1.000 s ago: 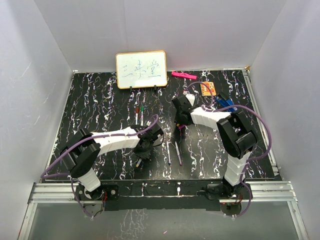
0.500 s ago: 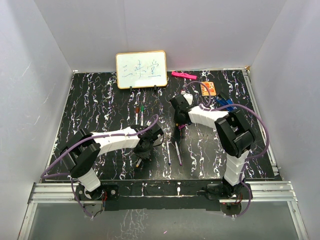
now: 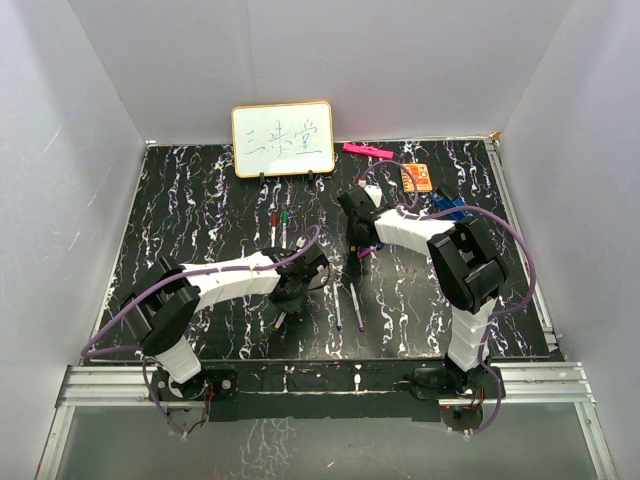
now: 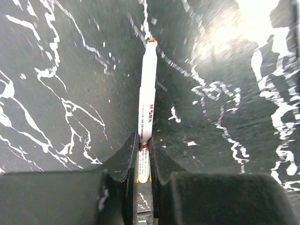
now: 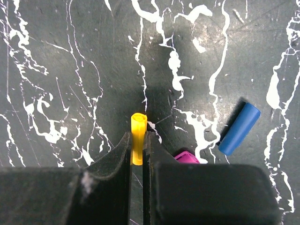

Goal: Insert the pens into the pen caps

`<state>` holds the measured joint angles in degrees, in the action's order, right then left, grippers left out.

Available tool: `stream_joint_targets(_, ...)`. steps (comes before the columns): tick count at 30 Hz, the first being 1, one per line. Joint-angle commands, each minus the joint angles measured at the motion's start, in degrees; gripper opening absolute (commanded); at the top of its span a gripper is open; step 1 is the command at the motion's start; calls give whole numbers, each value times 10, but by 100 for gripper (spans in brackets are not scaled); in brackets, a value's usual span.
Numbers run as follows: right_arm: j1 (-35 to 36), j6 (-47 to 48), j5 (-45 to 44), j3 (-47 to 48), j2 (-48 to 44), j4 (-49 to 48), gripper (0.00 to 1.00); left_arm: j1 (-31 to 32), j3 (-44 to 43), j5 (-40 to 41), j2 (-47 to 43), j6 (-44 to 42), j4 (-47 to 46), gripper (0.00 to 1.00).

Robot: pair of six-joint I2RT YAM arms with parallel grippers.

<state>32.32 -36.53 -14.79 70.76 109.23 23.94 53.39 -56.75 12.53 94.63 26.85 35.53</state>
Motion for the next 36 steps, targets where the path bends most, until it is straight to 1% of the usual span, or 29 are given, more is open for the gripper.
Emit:
stream_joint_targets(1,6,31,-5,36,-38,52,0,1,-64,35,-11,-25,10,0)
stream_joint_targets(5,6,43,-16,54,-88,49,0,1,-100,42,-27,-35,13,0)
stream_joint_targets(8,5,49,-21,43,-138,30,0,1,-112,40,-46,-40,-4,0)
stream_joint_targets(13,6,62,-27,-21,-238,-45,0,1,-80,31,-103,-39,-71,0)
stream_joint_targets(16,6,73,-15,-94,-319,-136,0,1,-39,17,-152,-41,-143,0)
stream_joint_targets(20,6,77,32,-214,-432,-295,0,1,37,-22,-228,-51,-280,0)
stream_joint_targets(22,5,77,38,-255,-477,-349,0,1,70,-51,-258,-57,-349,0)
stream_joint_targets(26,6,84,42,-286,-518,-392,0,1,114,-110,-282,-61,-451,0)
stream_joint_targets(31,6,76,69,-306,-535,-441,0,1,149,-183,-268,-42,-549,0)
stream_joint_targets(36,6,61,98,-326,-542,-488,0,1,190,-201,-266,-5,-661,0)
